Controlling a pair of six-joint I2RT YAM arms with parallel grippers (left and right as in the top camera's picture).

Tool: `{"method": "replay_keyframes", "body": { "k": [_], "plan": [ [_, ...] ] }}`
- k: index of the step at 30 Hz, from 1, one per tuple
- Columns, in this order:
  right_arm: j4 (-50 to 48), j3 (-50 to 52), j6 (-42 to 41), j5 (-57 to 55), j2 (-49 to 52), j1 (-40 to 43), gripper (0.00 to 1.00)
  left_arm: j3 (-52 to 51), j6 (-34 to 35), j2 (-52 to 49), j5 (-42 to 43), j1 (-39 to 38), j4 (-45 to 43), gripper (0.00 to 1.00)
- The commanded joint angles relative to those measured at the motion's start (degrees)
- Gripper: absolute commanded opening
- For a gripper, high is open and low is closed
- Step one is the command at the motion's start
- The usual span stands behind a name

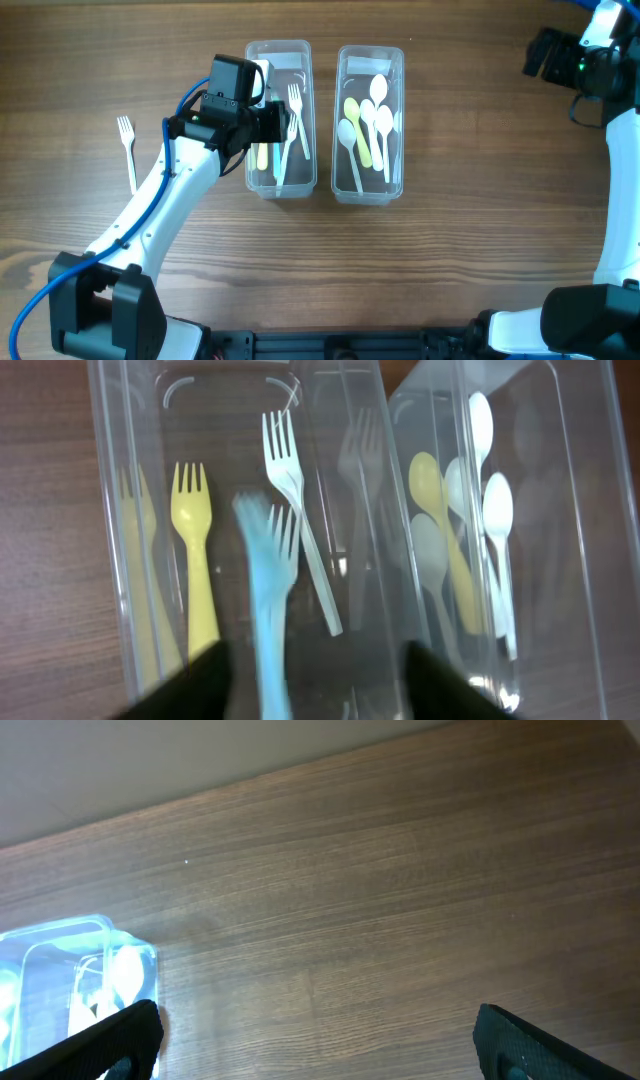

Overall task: Pack container
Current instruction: 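Carry the light-blue fork into the left container and release it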

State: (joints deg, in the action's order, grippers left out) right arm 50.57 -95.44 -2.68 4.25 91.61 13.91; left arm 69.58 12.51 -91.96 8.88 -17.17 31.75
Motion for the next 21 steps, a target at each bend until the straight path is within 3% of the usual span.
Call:
{"method": "replay_keyframes", "body": {
  "k": [1, 6, 21],
  "plan": [
    [-0.2, -0.1, 0.6, 0.2, 0.3, -0.2, 1.0, -0.5, 0.1, 0.7, 0.2, -0.1, -0.3, 0.66],
    [-0.2, -0.1, 0.6, 0.2, 0.3, -0.2, 1.0, -0.5, 0.1, 0.8, -2.0, 1.3, 0.2, 0.63],
    [-0.2, -0.1, 0.6, 0.2, 0.3, -0.2, 1.0, -0.5, 0.2, 0.8, -2.3, 3.8, 6.2, 0.66]
  ]
}}
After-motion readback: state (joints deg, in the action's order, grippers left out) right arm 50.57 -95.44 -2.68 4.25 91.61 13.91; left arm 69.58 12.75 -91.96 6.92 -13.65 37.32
